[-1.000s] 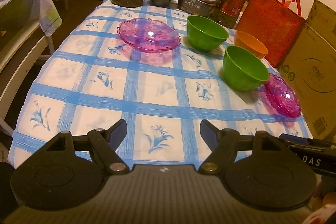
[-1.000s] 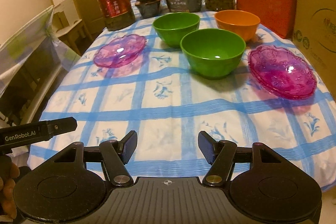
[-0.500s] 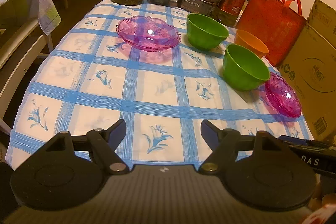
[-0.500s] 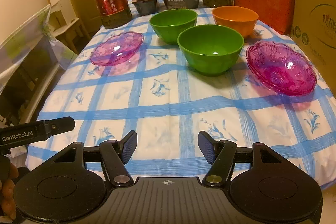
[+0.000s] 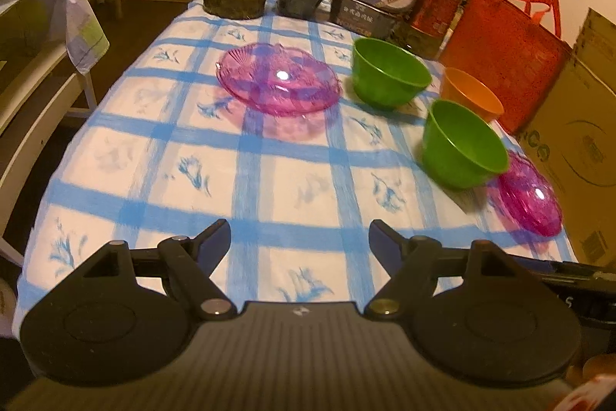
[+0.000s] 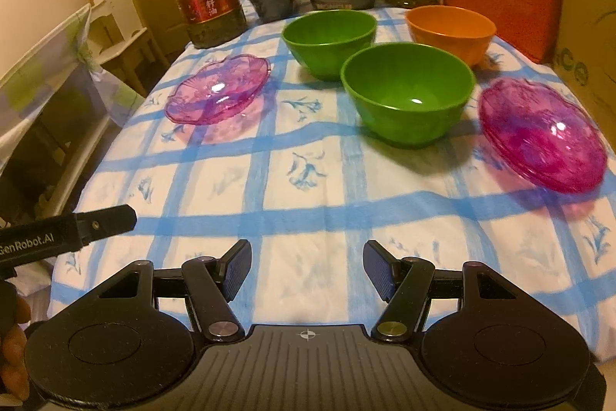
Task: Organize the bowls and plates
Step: 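Close the left gripper on the remaining pink plate rim while the right gripper grips it too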
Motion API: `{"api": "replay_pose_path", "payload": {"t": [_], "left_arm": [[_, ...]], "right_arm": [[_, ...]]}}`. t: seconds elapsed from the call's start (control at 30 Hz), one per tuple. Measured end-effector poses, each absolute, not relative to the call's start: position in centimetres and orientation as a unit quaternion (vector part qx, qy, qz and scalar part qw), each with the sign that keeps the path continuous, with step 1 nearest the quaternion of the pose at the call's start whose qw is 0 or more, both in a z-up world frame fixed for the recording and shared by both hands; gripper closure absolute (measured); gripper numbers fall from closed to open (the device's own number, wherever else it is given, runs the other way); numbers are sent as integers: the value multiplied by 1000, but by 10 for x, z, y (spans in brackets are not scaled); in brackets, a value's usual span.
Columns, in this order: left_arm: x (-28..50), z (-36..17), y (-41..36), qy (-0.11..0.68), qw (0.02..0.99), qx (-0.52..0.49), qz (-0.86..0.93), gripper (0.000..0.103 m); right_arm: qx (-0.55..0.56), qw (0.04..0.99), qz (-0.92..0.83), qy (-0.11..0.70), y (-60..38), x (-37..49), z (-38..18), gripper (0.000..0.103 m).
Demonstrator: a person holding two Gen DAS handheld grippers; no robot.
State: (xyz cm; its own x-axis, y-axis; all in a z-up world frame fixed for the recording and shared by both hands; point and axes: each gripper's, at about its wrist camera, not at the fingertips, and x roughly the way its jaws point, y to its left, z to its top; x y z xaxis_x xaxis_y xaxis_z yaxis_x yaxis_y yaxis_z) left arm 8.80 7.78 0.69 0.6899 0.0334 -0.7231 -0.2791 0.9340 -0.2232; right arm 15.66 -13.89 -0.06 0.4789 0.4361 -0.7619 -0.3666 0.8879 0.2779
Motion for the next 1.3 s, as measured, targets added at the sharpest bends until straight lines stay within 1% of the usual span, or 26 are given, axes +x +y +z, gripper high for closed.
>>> {"api": "replay_pose_path", "payload": {"t": [0.33,0.7,0.73,0.77,0.83,0.93,0.97,1.07,1.2,1.27,1.3], "left_arm": [[142,0,132,380,905,-157,111,25],[225,-21,191,368,909,-146,128,27],[232,-24,194,367,910,-143,129,29],[241,-26,197,367,911,-136,131,34],[254,-30,203,362,914,-127,134,39],[273,-39,211,361,915,-122,133,40],[278,-42,213,363,914,-122,134,43],[290,-54,219,372,910,-125,134,48],[297,-64,223,373,910,-120,133,55],[300,-68,225,373,911,-119,128,64],[302,-70,226,374,911,-117,128,66]], "right_arm": [[55,855,244,454,-93,220,-12,39],[62,852,265,447,-39,298,-31,39],[63,852,265,446,-35,304,-33,39],[64,853,265,445,-32,312,-35,39],[66,854,264,443,-26,325,-39,39],[70,857,263,438,-18,345,-45,42],[70,857,262,437,-16,350,-47,44],[73,854,262,443,-8,368,-58,51],[71,850,265,450,0,382,-69,58],[72,847,264,455,3,387,-74,63],[73,846,264,457,3,389,-76,65]]}}
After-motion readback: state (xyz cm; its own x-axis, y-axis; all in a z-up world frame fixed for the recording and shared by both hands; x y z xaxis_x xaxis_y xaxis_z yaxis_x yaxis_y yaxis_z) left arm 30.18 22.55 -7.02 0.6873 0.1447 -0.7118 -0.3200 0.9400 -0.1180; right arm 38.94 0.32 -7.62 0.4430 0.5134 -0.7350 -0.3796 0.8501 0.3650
